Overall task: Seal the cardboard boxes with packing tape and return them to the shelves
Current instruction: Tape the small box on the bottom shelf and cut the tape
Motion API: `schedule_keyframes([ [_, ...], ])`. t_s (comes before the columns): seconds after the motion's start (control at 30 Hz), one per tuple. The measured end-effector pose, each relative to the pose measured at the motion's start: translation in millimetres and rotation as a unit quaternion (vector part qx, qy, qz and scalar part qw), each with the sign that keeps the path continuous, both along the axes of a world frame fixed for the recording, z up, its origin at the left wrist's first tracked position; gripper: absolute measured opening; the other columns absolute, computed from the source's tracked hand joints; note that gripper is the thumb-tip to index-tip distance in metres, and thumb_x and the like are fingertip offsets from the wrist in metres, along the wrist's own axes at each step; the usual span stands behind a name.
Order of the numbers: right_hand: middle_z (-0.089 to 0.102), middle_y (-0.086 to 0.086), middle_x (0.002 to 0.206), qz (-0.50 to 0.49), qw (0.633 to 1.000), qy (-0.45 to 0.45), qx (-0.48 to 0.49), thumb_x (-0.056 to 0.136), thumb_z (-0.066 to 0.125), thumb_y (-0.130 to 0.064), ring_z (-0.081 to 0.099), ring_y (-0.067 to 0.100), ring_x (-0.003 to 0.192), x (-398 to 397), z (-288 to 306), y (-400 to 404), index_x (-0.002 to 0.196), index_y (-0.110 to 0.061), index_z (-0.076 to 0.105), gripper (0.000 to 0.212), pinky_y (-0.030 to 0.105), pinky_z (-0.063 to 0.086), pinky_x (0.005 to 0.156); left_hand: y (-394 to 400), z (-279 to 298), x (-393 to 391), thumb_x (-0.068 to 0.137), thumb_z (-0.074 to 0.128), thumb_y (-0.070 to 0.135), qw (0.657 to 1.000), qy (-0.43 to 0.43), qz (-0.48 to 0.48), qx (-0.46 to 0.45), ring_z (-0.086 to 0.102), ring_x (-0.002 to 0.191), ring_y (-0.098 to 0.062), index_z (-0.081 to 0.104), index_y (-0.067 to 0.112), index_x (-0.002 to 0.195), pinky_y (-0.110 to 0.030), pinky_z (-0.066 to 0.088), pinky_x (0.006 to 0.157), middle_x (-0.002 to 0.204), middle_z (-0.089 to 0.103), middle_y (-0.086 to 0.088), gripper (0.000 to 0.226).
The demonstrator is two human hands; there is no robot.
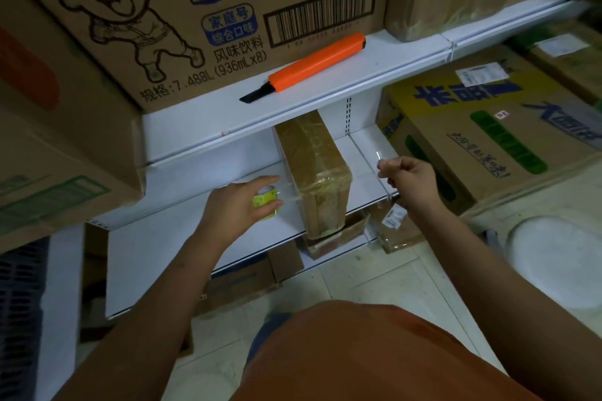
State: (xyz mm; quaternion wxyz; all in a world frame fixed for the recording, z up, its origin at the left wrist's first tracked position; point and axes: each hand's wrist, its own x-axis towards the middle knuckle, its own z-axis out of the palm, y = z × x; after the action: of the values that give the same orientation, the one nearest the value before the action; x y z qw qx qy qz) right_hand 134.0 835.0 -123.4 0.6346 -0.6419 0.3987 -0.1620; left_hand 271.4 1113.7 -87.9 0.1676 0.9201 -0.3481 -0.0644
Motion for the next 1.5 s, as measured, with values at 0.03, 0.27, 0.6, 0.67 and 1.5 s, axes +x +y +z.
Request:
schedule_keyframes([
  [0.03, 0.066, -0.004, 0.069, -0.001, 1.000, 0.000, -0.001, 0.092, 0.069, -0.020, 0.055, 0.007, 0.065, 2, -2, -2, 0.080, -0.007, 0.071, 0.017, 0.026, 0.042, 0.064, 0, -4, 2, 0.085, 0.070, 0.053, 1.000, -0.002, 0.001, 0.000, 0.066, 0.106, -0.018, 0.059, 0.042, 0.133, -0.018, 0.040, 0.079, 0.118, 0.071, 0.007, 0.051],
  [0.27, 0.068, -0.005, 0.071, 0.016, 0.999, 0.033, -0.003, 0.091, 0.071, -0.019, 0.057, 0.005, 0.064, 26, -31, -4, 0.071, -0.008, 0.072, 0.022, 0.021, 0.046, 0.064, -8, -31, 20, 0.092, 0.060, 0.055, 0.999, 0.024, -0.003, 0.043, 0.063, 0.113, -0.021, 0.028, 0.046, 0.152, -0.030, 0.051, 0.087, 0.132, 0.064, 0.009, 0.068],
  [0.6, 0.060, 0.017, 0.121, 0.103, 0.965, 0.210, -0.116, 0.094, 0.066, -0.035, 0.064, 0.030, 0.096, 64, -66, 8, 0.129, -0.005, 0.058, 0.046, 0.042, 0.051, 0.093, -59, -48, 29, 0.100, 0.054, 0.041, 0.989, 0.023, -0.089, 0.116, 0.054, 0.068, -0.017, -0.005, 0.051, 0.154, -0.030, 0.038, 0.057, 0.079, 0.048, 0.006, 0.081],
  [0.67, 0.030, 0.019, 0.153, 0.095, 0.954, 0.245, -0.148, 0.090, 0.068, -0.046, 0.048, 0.034, 0.128, 55, -67, -1, 0.156, -0.006, 0.020, 0.091, 0.042, 0.042, 0.104, -57, -48, 31, 0.099, 0.055, 0.041, 0.989, 0.033, -0.091, 0.113, 0.049, 0.061, -0.014, -0.003, 0.050, 0.154, -0.030, 0.033, 0.053, 0.068, 0.041, 0.009, 0.081],
  [1.5, 0.027, 0.005, 0.162, 0.320, 0.640, -0.085, -0.693, 0.105, 0.039, -0.045, 0.020, 0.026, 0.151, 73, -78, 23, 0.156, -0.014, 0.030, 0.060, 0.044, 0.020, 0.123, -62, -81, 37, 0.101, 0.050, 0.041, 0.971, 0.232, -0.063, -0.002, 0.073, 0.089, -0.027, 0.004, 0.057, 0.150, -0.049, 0.059, 0.081, 0.123, 0.068, -0.008, 0.069],
])
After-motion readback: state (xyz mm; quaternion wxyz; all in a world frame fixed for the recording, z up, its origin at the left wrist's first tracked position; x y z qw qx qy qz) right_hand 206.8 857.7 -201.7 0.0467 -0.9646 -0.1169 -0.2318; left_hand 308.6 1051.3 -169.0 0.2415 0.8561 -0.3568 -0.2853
